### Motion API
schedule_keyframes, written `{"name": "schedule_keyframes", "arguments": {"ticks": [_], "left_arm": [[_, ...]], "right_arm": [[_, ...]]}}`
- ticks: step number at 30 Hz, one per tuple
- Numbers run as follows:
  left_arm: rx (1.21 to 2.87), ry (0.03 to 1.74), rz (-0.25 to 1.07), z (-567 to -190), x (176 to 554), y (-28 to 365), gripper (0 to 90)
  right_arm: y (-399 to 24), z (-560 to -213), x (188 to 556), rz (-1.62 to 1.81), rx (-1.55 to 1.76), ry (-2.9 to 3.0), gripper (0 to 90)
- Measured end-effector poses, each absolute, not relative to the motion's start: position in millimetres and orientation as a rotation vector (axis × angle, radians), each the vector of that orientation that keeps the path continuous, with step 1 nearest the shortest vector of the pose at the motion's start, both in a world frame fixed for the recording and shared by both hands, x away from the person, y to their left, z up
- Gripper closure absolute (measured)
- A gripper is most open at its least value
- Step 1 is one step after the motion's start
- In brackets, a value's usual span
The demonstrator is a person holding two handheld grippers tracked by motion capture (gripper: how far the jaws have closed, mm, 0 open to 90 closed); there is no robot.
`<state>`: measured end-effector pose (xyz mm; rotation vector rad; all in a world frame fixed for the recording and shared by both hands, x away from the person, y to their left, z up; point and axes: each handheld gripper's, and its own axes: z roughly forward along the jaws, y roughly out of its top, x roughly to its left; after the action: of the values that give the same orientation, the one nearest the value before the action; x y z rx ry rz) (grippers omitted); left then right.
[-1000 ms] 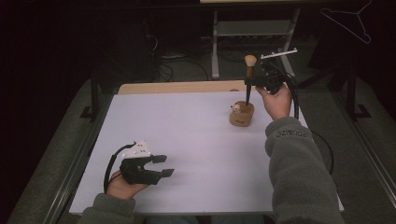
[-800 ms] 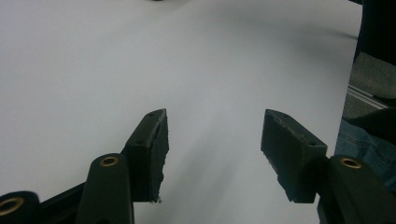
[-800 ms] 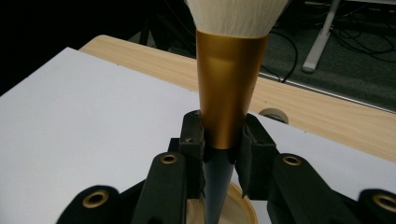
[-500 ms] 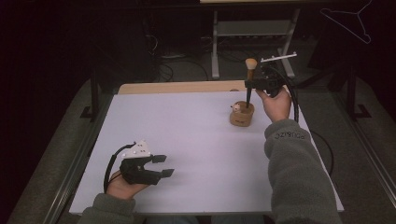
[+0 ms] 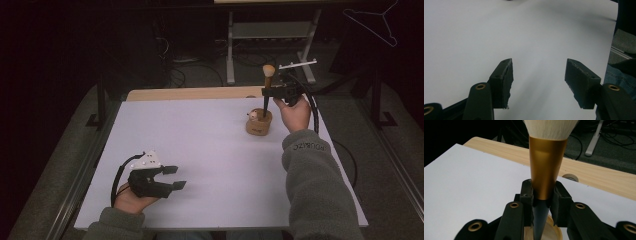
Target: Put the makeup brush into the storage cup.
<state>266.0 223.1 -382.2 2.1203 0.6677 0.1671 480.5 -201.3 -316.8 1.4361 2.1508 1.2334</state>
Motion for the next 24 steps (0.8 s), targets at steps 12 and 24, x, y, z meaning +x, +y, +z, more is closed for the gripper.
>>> {"name": "schedule_keyframes", "arguments": {"ticks": [12, 24], "left_arm": [[2.121, 0.670, 0.166, -382.1, 266.0, 223.5, 39.0], [2.118, 0.672, 0.163, -382.4, 266.0, 223.2, 38.9]], "right_arm": [[-202.2, -325.1, 479.4, 1.235, 1.451, 2.142, 72.9], [-203.2, -337.6, 477.1, 1.237, 1.466, 2.140, 72.9]]}}
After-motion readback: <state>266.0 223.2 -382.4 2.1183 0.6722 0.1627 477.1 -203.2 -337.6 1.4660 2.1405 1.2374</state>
